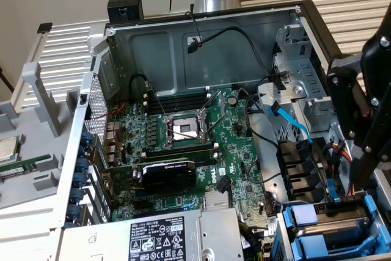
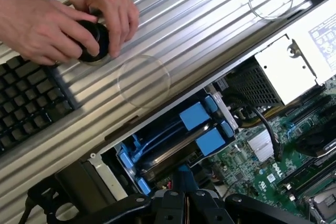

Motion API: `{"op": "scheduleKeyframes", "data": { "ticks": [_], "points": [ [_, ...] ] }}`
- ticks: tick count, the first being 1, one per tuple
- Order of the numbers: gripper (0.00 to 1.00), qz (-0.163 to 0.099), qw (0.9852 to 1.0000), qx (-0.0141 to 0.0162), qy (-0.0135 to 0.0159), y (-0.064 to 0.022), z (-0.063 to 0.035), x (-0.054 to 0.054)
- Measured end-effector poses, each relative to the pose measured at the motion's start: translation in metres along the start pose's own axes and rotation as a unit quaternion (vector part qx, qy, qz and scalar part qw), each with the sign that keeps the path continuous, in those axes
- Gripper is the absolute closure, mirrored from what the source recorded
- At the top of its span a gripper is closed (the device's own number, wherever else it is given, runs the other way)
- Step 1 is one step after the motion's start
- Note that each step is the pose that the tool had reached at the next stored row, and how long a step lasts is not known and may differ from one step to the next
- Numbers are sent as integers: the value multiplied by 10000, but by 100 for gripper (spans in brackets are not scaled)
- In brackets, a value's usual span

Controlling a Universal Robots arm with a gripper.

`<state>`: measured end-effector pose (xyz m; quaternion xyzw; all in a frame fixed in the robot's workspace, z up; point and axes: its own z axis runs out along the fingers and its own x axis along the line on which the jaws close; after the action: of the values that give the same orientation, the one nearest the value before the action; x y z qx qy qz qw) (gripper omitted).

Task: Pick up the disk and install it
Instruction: 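Insert the second disk wire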

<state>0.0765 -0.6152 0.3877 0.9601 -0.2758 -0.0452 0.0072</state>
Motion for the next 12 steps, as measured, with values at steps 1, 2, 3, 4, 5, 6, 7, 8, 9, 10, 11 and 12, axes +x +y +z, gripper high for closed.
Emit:
{"op": "scheduleKeyframes", "data": {
  "ticks": [1, 2, 3, 4, 5, 6, 7, 8, 9, 10, 11, 12],
  "points": [
    [89, -80, 10000, -1, 0, 0, 0, 0],
    [89, -162, 9999, -4, 0, 1, 0, 1],
    [89, -242, 9997, -6, 0, 1, 0, 1],
    [89, -319, 9995, -7, 0, 1, 0, 1],
    [89, -393, 9992, -7, 0, 1, 0, 1],
    [89, -471, 9989, -8, -1, 1, 0, 0],
    [89, -539, 9985, -8, -2, 1, 1, 1],
    [89, -604, 9982, -9, -2, 0, 0, 1],
    [89, -669, 9978, -11, -2, 0, 0, 1],
    [89, -733, 9973, -14, -1, 1, 1, 1],
    [89, -805, 9967, -18, 0, 1, 0, 1],
    [89, -872, 9962, -22, 2, 1, 0, 1]
  ]
}}
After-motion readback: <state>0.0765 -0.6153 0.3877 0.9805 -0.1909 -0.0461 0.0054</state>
